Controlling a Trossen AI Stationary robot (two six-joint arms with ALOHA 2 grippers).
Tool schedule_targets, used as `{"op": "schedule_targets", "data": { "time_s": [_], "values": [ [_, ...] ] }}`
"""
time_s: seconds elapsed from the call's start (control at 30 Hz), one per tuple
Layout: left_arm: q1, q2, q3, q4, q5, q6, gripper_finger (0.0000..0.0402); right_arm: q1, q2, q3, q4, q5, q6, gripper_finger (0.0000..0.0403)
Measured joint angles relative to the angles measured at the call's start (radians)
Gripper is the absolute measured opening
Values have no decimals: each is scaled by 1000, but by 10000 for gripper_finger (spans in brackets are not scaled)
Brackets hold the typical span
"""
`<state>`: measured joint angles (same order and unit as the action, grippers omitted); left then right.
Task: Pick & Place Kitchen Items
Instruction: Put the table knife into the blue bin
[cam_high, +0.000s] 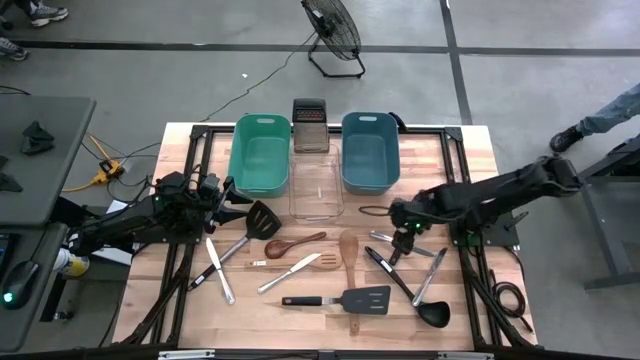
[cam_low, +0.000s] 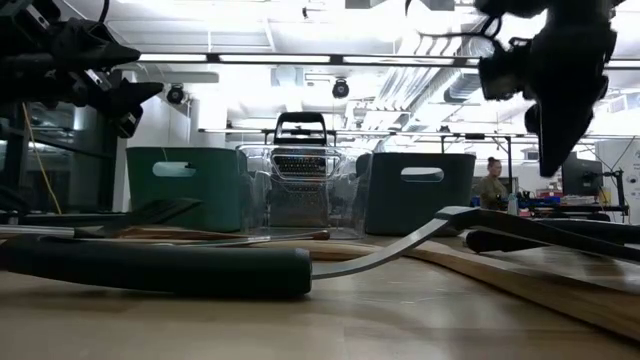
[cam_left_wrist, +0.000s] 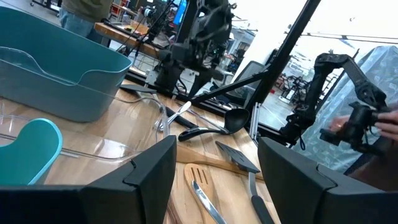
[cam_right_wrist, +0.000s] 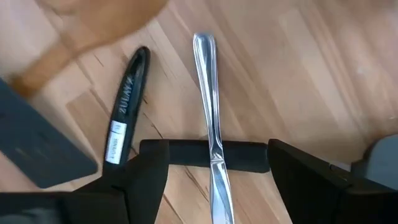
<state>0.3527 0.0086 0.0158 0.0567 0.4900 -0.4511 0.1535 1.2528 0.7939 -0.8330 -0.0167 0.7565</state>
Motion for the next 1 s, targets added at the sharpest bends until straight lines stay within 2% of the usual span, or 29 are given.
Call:
{"op": "schedule_targets", "data": {
  "time_s": [0.37, 0.63, 1.0],
  "values": [
    [0, 0, 0, 0, 0, 0, 223, -1, 194, 70, -34, 13, -131, 263],
    [0, 0, 0, 0, 0, 0, 223, -6, 326, 117, -62, -44, -75, 263],
    [0, 0, 0, 0, 0, 0, 223, -19, 417, 134, -80, -35, -105, 263]
  ]
}}
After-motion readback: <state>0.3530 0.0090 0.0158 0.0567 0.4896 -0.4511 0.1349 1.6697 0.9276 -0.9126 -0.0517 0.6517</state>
